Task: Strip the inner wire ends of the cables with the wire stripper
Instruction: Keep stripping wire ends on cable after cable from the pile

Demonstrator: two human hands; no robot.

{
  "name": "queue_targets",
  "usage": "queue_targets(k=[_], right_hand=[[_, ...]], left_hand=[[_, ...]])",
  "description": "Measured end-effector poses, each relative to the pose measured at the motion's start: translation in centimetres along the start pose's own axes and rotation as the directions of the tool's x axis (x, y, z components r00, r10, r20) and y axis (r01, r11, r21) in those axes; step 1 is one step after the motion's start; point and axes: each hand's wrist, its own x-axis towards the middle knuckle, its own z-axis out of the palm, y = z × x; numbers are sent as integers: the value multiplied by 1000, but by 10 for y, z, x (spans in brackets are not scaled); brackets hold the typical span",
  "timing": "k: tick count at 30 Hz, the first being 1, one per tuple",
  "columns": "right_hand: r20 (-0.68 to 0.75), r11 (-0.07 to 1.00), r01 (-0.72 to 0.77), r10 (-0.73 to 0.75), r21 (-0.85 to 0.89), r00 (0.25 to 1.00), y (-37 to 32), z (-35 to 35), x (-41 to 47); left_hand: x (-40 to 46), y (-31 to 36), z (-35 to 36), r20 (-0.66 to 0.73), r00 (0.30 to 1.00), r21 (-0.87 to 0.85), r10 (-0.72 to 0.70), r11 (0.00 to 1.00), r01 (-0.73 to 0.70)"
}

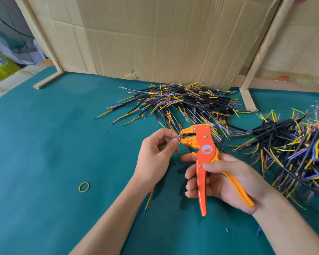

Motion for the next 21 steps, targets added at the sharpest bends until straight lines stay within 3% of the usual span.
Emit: queue_targets(k=[21], right_hand=[[-62, 1000, 22, -23, -17, 998, 0, 0, 0]], left_hand=[[-1, 1, 1, -4, 1000, 57, 5, 998, -5]])
